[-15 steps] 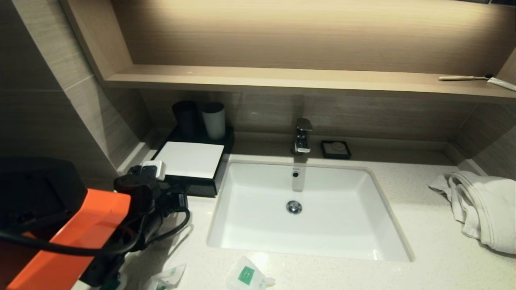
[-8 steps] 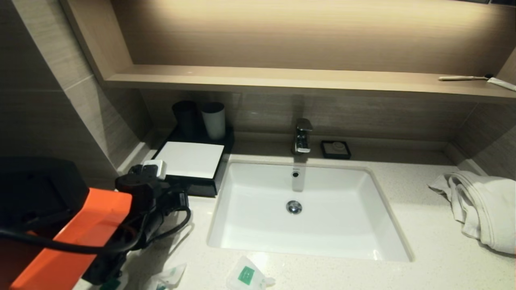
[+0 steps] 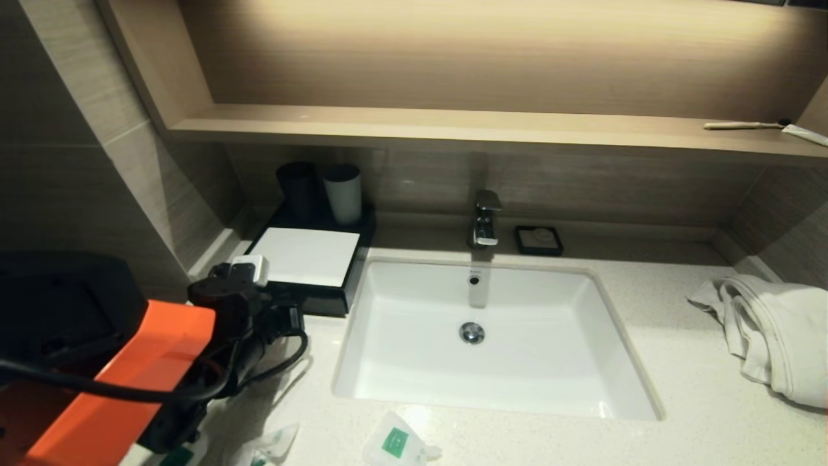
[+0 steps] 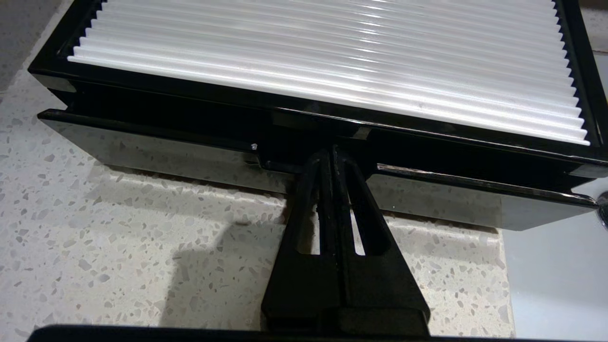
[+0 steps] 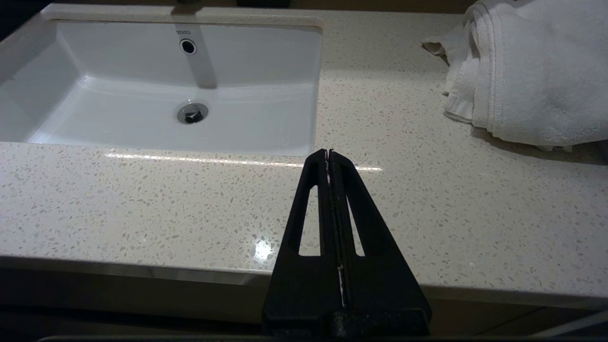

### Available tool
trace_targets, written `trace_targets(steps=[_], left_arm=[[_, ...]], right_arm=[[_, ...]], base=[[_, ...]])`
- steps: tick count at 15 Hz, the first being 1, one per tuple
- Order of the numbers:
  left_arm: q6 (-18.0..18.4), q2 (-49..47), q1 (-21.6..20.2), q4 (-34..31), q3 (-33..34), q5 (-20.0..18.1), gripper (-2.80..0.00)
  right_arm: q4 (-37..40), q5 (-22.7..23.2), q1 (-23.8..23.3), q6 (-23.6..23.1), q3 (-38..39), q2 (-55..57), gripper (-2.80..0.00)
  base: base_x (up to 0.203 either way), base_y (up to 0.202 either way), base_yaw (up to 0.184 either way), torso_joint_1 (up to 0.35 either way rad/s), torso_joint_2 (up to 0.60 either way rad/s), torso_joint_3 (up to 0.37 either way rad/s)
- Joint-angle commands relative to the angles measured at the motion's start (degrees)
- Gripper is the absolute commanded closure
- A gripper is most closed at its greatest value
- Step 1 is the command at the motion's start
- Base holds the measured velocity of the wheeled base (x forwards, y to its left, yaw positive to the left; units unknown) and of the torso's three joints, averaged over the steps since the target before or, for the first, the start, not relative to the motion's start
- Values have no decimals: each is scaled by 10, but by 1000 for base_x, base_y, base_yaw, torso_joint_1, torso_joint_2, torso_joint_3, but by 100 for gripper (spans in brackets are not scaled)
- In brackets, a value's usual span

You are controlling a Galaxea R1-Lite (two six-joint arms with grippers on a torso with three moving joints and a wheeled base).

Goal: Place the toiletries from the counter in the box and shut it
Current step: Open the drawer

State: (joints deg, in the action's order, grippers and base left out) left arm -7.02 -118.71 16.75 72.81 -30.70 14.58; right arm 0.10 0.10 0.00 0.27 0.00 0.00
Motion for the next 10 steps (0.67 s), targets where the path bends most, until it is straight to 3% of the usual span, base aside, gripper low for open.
trace_targets(steps=[1,10], left_arm=[[-1,-3,-1,4,-3,1,0],[-1,-14,-3,4,-13,1,0]], right_arm=[[0,0,0,0,0,0,0],[0,0,0,0,0,0,0]], base=[[0,0,0,0,0,0],[0,0,0,0,0,0]])
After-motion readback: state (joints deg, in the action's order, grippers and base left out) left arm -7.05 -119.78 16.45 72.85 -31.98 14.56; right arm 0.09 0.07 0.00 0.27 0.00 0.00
